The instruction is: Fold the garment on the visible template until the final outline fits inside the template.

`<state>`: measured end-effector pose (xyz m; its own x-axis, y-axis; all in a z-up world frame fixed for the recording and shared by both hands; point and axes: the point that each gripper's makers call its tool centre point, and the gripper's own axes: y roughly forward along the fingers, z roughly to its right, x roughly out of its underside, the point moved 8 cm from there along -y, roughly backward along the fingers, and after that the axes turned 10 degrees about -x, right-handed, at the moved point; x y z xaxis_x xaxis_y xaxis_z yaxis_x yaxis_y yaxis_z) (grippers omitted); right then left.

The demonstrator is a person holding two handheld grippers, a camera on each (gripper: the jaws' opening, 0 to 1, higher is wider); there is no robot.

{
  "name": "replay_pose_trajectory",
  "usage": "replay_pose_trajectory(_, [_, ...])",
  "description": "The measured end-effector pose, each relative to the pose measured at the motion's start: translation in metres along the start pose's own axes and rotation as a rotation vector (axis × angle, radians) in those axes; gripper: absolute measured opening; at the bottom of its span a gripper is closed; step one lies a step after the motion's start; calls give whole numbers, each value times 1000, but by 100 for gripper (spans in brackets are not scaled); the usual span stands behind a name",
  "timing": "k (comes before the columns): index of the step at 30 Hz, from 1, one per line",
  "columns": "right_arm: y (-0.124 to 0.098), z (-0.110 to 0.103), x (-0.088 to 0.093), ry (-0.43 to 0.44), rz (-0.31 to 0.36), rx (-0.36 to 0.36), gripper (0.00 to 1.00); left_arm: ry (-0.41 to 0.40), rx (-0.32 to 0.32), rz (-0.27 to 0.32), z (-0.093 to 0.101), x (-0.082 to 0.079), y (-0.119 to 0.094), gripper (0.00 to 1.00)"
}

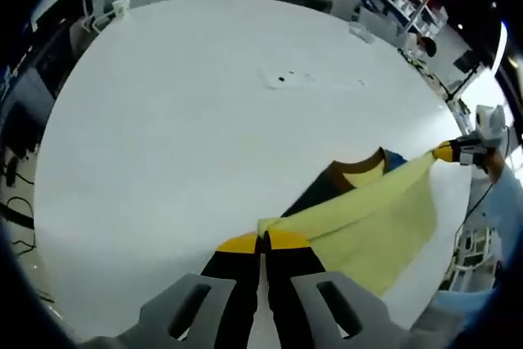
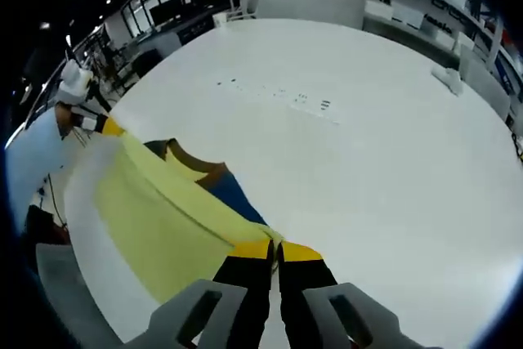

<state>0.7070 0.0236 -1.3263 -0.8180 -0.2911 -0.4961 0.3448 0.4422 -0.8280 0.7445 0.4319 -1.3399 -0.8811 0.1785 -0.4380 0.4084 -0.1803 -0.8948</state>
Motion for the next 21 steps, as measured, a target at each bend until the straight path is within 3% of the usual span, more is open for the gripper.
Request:
replay_pose_trajectory(9, [20,8,7,17,-28,-1,0,23,-42,5,2,8,22,1])
replay_pose_trajectory(21, [33,13,15,35,-47,-10,0,48,-53,-8,5,15,30,1])
